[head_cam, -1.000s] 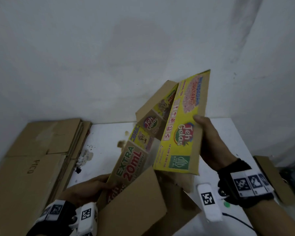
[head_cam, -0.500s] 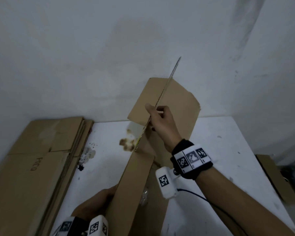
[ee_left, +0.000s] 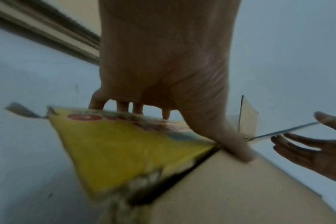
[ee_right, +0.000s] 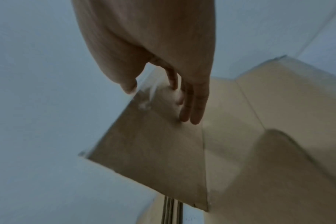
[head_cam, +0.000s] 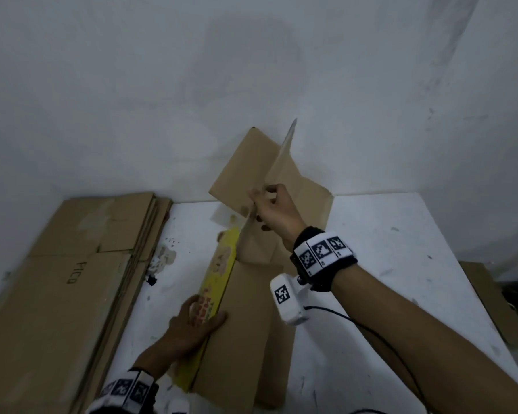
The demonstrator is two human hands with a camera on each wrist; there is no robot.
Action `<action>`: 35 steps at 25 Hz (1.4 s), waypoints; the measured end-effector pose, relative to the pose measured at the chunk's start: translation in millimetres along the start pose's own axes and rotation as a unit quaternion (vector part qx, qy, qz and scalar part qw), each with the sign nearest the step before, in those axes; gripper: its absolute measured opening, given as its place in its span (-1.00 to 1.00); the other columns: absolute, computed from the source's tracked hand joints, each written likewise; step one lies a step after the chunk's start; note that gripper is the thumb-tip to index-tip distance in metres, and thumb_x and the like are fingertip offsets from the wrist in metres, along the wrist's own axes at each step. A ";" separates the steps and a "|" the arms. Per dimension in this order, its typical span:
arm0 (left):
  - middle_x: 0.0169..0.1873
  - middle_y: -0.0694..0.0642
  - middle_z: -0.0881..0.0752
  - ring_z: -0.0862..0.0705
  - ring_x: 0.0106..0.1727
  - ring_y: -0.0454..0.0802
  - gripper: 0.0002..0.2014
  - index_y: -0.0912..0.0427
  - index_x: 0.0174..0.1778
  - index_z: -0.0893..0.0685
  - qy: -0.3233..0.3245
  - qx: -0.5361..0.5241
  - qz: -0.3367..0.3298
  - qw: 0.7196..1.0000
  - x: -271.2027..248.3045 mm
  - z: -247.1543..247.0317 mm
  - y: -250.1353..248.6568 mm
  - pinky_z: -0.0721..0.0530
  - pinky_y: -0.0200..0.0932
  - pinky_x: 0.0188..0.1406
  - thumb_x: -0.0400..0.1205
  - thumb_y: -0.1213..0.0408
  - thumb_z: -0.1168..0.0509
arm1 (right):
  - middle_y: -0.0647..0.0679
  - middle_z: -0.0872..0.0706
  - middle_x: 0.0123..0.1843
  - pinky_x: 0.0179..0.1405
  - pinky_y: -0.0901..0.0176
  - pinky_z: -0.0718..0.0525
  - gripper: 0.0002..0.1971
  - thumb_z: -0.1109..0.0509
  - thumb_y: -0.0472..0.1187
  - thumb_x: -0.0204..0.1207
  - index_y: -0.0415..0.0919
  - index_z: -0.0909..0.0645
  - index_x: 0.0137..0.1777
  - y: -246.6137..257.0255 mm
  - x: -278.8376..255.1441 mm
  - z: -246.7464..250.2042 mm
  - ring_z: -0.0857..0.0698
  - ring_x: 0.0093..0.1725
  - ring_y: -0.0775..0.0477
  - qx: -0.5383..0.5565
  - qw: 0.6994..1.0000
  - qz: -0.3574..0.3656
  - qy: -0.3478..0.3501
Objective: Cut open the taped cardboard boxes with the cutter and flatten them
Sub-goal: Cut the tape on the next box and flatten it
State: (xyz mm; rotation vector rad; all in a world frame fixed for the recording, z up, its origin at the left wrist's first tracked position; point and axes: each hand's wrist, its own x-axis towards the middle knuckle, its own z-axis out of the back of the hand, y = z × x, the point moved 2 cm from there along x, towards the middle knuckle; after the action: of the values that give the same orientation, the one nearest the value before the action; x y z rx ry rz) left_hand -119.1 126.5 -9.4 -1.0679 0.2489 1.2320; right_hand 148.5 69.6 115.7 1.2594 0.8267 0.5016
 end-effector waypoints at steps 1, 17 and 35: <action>0.51 0.21 -0.43 -0.51 0.43 0.27 0.23 -0.31 0.65 -0.07 -0.051 0.058 -0.003 0.997 6.3 9.7 7.5 -0.57 0.23 0.41 0.10 -0.63 -0.44 | -0.12 -0.61 0.36 0.11 -0.11 -0.76 -0.35 -0.30 0.33 0.58 0.01 -0.29 0.54 -0.6 3.7 -5.0 -0.69 0.22 -0.15 -0.023 1.000 0.011 0.015; 0.24 -0.17 -0.62 -0.70 0.14 -0.18 0.12 -0.23 0.53 -0.21 -0.011 0.010 -0.132 0.991 -28.3 55.2 -30.6 -0.71 -0.17 0.01 0.09 -0.56 -0.47 | 0.08 -0.60 -0.01 -0.19 0.03 -0.61 -0.78 -0.19 0.11 0.72 0.02 -0.54 0.14 -94.6 -11.5 -77.2 -0.62 -0.14 -0.15 0.076 0.917 -0.213 0.328; 0.00 -0.11 -0.74 -0.75 0.04 -0.11 -0.86 -0.10 -0.02 -0.88 0.048 0.064 -0.343 0.936 -96.9 68.3 -85.3 -0.77 -0.18 -0.05 0.61 0.25 -0.48 | -0.13 -0.42 0.51 0.06 -0.46 -0.72 0.14 -0.61 0.41 0.10 -0.03 -0.27 0.65 -14.5 30.1 -32.5 -0.52 0.35 -0.44 -0.009 0.979 -0.174 0.103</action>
State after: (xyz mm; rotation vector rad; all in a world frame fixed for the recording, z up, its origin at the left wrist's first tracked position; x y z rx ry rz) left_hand -108.2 121.5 136.1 -0.9813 0.0177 0.5271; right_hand 140.5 108.3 91.0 1.0270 1.1879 0.3588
